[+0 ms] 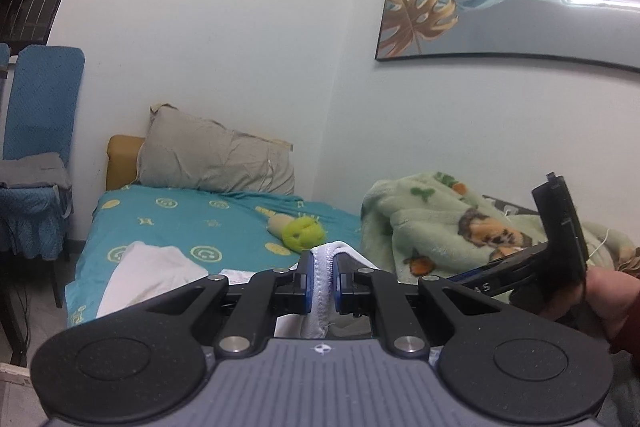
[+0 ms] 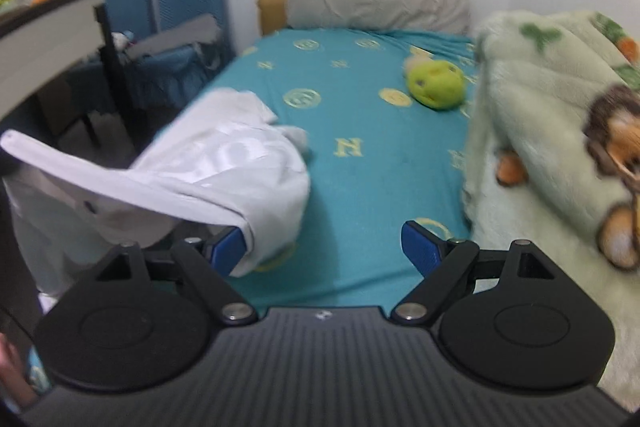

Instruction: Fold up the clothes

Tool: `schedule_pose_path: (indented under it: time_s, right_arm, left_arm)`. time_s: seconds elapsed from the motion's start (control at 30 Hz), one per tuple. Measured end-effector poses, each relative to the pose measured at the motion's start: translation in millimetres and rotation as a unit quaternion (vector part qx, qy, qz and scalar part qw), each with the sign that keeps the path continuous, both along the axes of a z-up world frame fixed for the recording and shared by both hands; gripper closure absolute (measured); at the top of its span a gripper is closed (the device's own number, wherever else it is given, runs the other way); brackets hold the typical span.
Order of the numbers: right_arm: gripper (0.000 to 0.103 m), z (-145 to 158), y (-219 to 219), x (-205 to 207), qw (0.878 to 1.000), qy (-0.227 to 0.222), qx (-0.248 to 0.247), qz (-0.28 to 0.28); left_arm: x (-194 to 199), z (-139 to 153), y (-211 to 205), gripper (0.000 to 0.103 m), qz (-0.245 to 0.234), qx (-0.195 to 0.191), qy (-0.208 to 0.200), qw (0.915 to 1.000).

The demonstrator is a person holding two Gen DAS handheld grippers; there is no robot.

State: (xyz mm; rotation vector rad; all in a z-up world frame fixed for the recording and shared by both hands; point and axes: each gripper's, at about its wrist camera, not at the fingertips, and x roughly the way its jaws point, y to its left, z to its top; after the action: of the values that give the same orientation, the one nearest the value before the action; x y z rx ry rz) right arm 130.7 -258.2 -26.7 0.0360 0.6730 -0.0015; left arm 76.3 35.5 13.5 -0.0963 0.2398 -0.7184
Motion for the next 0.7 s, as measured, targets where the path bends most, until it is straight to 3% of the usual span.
schedule_pose_path:
  time_s: [0.23, 0.37, 0.57, 0.7]
  right_arm:
    - [0.018, 3.0, -13.5, 0.6, 0.998, -0.034, 0.030, -0.033]
    - [0.018, 1.9, -28.3, 5.7, 0.996, -0.022, 0.082, -0.039]
    - [0.018, -1.4, -47.9, 10.0, 0.994, -0.006, 0.078, -0.076]
    - [0.018, -7.5, -25.5, 13.7, 0.994, -0.008, 0.101, -0.033]
  left_arm:
    - [21.0, -9.0, 0.8, 0.093, 0.017, -0.009, 0.038, 0.9991]
    - [36.6, -9.0, 15.4, 0.093, 0.040, -0.046, 0.067, 0.9959]
    - [48.0, -4.0, 36.2, 0.093, 0.070, -0.075, 0.079, 0.9915]
    - [47.7, -1.6, 35.7, 0.093, 0.070, -0.065, 0.075, 0.9926]
